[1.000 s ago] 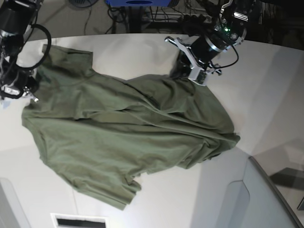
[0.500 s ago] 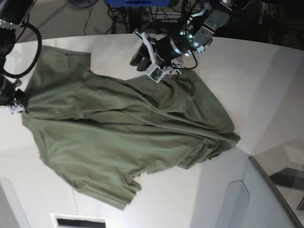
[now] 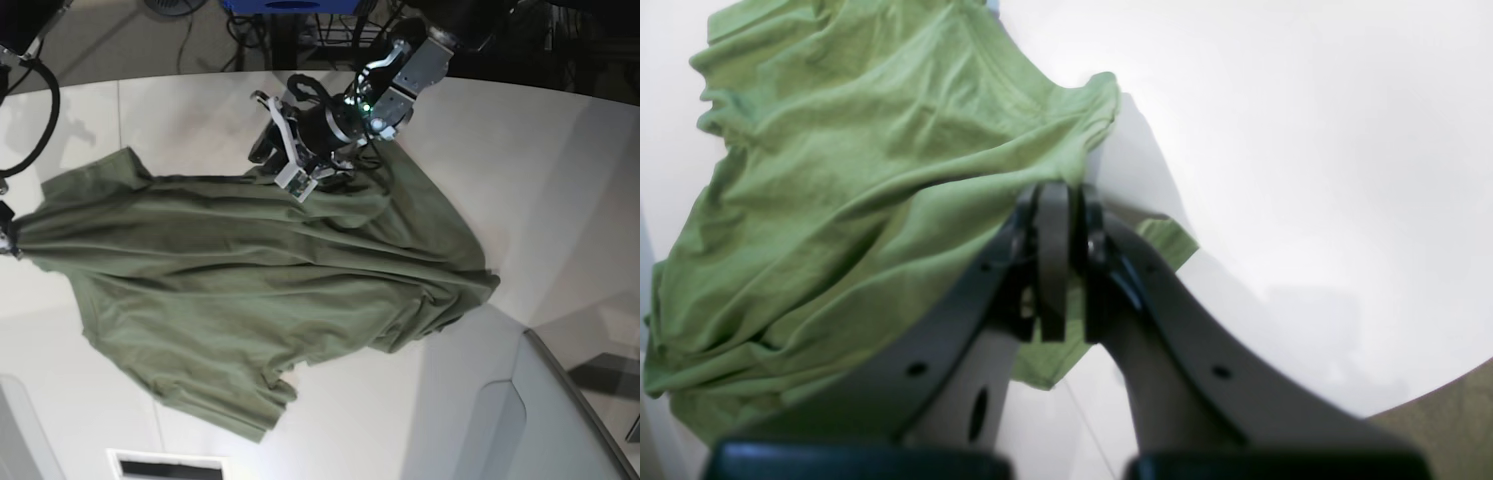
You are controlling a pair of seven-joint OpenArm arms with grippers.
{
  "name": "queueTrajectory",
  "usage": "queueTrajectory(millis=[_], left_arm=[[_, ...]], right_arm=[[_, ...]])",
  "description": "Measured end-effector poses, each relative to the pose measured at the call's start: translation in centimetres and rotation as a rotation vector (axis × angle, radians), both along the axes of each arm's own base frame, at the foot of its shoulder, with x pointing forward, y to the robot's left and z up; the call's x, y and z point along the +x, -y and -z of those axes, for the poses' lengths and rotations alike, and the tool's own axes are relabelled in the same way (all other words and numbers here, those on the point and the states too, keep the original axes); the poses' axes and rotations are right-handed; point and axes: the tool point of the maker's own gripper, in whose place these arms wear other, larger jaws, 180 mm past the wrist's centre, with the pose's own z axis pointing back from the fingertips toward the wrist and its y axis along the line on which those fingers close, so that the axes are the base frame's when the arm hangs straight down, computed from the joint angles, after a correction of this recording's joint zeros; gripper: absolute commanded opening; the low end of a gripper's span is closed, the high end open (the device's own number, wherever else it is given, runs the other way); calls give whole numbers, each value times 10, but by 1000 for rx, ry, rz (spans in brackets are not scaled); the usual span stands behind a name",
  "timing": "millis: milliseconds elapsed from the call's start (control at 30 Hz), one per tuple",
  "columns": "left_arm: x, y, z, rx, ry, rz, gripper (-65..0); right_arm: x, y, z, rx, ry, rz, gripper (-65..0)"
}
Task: Layout the t-shirt on the table in an organized manner, then fold the t-shirt properly
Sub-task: 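Pull the grasped shirt edge outward with the left gripper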
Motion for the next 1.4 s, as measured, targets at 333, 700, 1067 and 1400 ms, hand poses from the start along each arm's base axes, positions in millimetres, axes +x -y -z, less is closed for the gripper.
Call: queueTrajectory(millis=[333,700,1067,1400], left_arm=[[63,-81,6,223,260,-118,-650],[135,-231,-67,540,447,-288,-650],[81,-242,-106,424,373,-352,-650],[91,-207,-120,397,452,-358,-309]], right_arm=[[29,-21,-33,-32,86,-71,-650],[48,-27,-50,-32,142,-96,-650],[-19,-42,-4,-38,-1,-110,-650],[-18,-41,-5,-39,4,-107,-650]])
